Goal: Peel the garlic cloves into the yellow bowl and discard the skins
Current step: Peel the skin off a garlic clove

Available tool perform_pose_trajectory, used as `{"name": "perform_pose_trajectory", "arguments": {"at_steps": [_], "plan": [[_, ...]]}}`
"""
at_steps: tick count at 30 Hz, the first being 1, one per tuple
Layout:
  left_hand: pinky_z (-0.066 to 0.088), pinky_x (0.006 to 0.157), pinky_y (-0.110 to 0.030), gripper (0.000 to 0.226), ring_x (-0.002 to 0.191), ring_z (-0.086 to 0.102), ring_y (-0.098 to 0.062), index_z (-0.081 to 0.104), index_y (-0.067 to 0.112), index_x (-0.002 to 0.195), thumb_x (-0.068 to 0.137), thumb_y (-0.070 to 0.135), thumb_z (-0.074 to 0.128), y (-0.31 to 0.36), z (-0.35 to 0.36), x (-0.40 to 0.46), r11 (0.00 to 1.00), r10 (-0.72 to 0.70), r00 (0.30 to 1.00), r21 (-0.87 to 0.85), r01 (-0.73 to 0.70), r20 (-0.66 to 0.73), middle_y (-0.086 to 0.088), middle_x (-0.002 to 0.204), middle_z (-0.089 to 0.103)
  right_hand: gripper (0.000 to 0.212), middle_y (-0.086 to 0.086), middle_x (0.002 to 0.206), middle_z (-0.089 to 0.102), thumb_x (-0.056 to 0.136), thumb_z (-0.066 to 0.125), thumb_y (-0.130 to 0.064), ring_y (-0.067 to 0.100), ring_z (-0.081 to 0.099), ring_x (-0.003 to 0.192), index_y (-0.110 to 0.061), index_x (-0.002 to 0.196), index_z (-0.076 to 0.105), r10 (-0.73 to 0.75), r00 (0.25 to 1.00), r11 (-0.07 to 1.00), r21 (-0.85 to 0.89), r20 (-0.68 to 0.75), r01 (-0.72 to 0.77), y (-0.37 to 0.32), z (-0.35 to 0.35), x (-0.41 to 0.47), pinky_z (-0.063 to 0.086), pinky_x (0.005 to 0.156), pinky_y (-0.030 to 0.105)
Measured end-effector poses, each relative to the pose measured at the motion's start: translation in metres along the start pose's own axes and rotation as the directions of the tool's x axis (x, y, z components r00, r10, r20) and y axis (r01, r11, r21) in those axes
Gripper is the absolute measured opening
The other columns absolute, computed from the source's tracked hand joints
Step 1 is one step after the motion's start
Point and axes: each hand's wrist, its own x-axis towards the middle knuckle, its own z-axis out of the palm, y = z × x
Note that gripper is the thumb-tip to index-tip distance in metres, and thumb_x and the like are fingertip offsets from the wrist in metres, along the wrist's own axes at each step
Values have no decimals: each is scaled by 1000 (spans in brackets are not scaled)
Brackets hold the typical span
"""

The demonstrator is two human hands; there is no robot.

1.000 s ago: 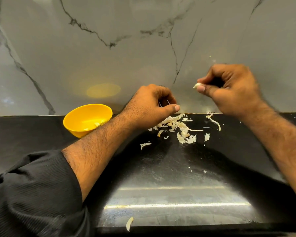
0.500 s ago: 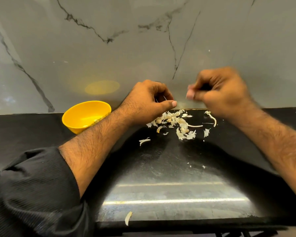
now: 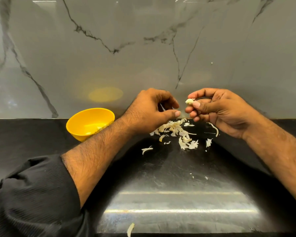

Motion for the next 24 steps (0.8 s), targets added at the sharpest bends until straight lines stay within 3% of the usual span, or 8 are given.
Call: {"name": "perform_pose_trajectory", "arguments": {"at_steps": [6, 12, 20, 24], "plan": [[65, 69, -38, 16, 71, 74, -11, 79, 17, 102, 94, 30, 83, 6, 2, 0, 993, 111, 992, -20, -112, -63, 6, 85, 77, 22, 24, 99, 75, 92, 69, -6, 24, 72, 79, 4, 112, 70, -9, 999, 998, -63, 54, 12, 2, 5, -1, 63, 69, 29], [65, 69, -36, 11, 70, 74, -11, 80, 16, 100, 97, 26, 78, 6, 1, -1, 991, 136, 986, 10, -136, -99, 7, 81, 76, 24, 26, 103, 76, 93, 71, -9, 27, 72, 82, 1, 115, 72, -28, 999, 992, -121, 39, 33, 1, 6, -1, 63, 72, 31], [59, 68, -19, 11, 73, 73, -5, 80, 16, 106, 100, 21, 74, 7, 0, -2, 984, 160, 983, 88, -152, -94, 11, 82, 76, 28, 25, 97, 77, 88, 75, -12, 27, 73, 77, 1, 112, 73, -75, 997, 980, -181, 25, 78, 1, 10, -3, 63, 70, 32], [62, 66, -25, 11, 69, 74, -8, 79, 14, 105, 101, 14, 68, 8, 3, -2, 983, 157, 984, 115, -147, -89, 7, 81, 76, 29, 24, 95, 77, 87, 76, -13, 26, 74, 76, 1, 112, 73, -77, 997, 979, -187, 32, 82, 2, 12, -2, 64, 69, 31]]}}
